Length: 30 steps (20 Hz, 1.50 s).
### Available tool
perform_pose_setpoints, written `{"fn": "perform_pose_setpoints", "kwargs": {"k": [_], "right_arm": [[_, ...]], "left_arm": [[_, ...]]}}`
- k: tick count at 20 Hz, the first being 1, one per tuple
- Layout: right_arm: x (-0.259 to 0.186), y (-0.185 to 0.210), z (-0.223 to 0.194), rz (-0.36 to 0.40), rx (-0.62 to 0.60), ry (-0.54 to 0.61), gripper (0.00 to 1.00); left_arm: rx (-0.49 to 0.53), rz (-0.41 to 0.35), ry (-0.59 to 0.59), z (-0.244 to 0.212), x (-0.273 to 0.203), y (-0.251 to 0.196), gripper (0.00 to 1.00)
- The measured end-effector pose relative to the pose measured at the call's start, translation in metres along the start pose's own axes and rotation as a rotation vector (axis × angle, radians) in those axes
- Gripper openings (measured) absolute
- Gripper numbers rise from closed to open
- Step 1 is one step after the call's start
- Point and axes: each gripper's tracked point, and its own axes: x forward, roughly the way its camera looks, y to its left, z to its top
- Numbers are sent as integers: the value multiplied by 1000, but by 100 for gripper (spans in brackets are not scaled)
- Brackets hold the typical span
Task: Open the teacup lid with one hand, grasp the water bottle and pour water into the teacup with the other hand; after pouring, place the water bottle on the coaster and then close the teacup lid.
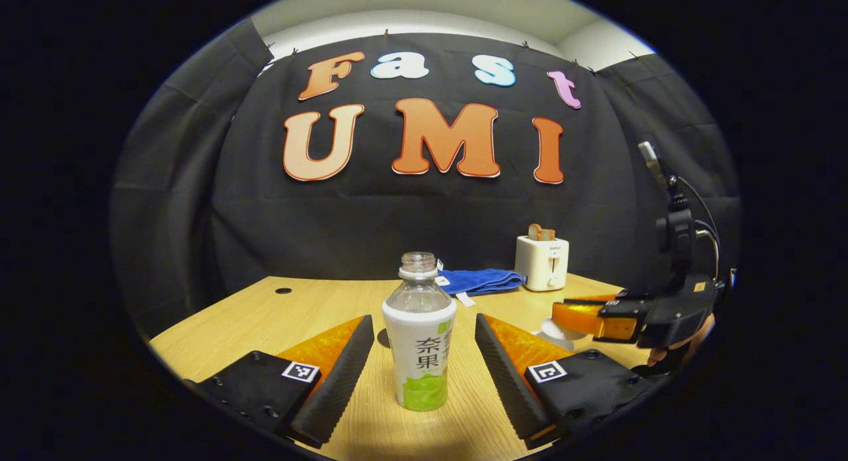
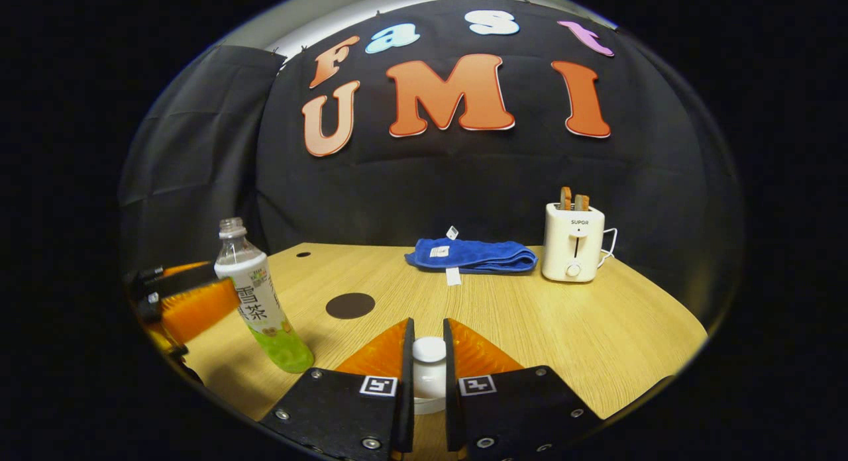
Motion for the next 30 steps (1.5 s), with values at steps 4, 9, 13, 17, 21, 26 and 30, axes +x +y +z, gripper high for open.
{"fn": "perform_pose_setpoints", "kwargs": {"k": [4,9,13,17,21,26,30], "right_arm": [[-15,-14,17,-30,4,-39,19],[-27,-28,27,-65,-1,-64,19],[-31,-36,30,-79,0,-71,19],[-37,-42,33,-85,2,-82,19],[-45,-55,36,-104,3,-96,19],[-54,-73,37,-133,28,-110,19],[-60,-88,36,-159,28,-112,19]], "left_arm": [[27,19,64,-30,15,4,98],[39,29,111,-46,24,7,89],[27,33,103,-42,28,7,68],[133,58,79,-32,30,9,67],[332,80,88,-33,37,9,68],[566,74,108,-36,48,4,63],[730,58,116,-42,48,1,64]]}}
